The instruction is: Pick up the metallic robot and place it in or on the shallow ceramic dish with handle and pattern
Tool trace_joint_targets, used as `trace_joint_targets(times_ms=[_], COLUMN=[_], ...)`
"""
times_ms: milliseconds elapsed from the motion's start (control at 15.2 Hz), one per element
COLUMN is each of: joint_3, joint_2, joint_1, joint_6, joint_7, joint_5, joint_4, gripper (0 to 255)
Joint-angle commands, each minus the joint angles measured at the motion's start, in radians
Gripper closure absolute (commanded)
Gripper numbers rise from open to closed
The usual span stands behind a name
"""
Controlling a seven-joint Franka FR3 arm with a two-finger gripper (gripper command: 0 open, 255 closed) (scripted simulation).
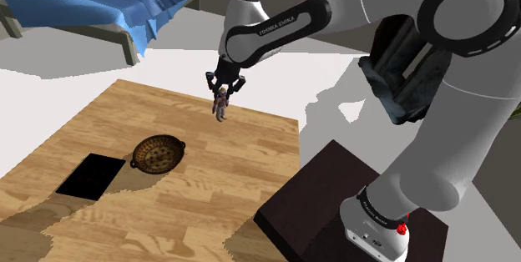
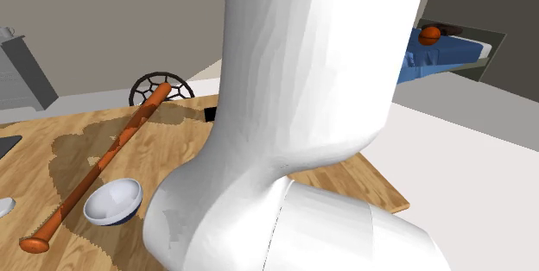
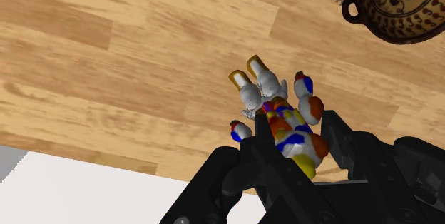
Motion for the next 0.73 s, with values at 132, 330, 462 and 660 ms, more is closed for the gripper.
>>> trace_joint_targets(times_ms=[132, 330, 462, 660], joint_3=[0.016, 0.027, 0.033, 0.041], joint_2=[0.028, 0.063, 0.090, 0.139], joint_1=[0.058, 0.107, 0.141, 0.192], joint_6=[-0.041, -0.078, -0.105, -0.150], joint_7=[0.087, 0.158, 0.202, 0.266], joint_5=[-0.024, -0.046, -0.061, -0.082], joint_4=[0.071, 0.143, 0.199, 0.292], gripper=[255, 255, 255, 255])
